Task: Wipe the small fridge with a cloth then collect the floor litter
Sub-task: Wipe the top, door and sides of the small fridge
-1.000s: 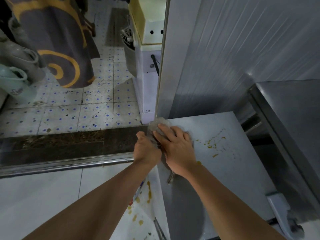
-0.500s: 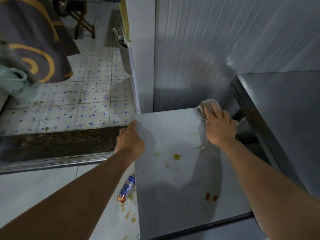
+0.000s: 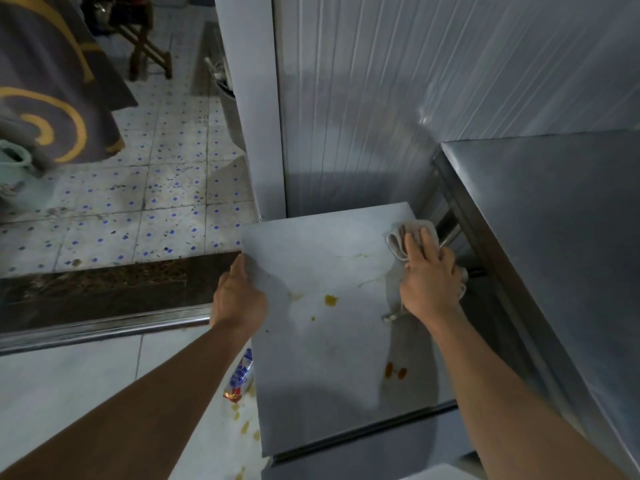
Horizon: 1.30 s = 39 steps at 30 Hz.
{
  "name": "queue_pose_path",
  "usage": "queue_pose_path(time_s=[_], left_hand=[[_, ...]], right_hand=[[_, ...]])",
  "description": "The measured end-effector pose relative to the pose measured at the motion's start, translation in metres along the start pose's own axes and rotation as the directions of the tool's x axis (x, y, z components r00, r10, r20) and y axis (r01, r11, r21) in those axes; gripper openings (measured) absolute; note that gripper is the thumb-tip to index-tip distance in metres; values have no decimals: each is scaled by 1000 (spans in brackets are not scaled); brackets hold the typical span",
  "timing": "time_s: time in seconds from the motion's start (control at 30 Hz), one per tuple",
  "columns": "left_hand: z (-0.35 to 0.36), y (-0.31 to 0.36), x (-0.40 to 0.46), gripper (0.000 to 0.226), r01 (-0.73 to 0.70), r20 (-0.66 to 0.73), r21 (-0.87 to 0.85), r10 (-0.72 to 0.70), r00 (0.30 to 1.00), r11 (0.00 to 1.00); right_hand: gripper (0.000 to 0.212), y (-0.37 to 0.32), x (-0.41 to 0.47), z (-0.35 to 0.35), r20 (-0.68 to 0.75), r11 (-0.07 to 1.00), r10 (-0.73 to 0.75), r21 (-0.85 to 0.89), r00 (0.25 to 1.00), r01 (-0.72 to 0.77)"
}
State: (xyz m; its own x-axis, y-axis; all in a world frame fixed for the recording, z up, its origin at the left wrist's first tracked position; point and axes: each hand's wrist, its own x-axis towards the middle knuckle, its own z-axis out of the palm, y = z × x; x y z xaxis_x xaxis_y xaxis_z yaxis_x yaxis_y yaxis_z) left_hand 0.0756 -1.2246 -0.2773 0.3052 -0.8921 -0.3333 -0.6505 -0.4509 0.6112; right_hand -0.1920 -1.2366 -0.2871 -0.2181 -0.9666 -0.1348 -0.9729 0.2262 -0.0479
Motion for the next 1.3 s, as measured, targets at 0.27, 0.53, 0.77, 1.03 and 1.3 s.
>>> queue_pose_path(time_s=[0.27,0.53,0.77,1.03,1.3], left_hand=[[-6,-8,0,69,20,66,-94,-14,998,995],[-6,-11,-8,56,-16,75,-95,24,997,995],[-3,-14,-1,62,5,104,-55,1,995,998],[-11,-24,-11,59,18,192,-187,19,981,982],[-12,-40,-18,64,87,255,-271,-16,967,959]], right_hand=[[64,-108,-42,15,-97,963,-167,199,981,184],[67,-69,-30,16,-89,965,-242,78,966,249],[69,-52,-14,5,-36,990,79,116,996,-75],[52,-129,-61,20,-96,847,-482,203,871,491],[62,-119,-46,19,-48,940,-280,188,959,284]])
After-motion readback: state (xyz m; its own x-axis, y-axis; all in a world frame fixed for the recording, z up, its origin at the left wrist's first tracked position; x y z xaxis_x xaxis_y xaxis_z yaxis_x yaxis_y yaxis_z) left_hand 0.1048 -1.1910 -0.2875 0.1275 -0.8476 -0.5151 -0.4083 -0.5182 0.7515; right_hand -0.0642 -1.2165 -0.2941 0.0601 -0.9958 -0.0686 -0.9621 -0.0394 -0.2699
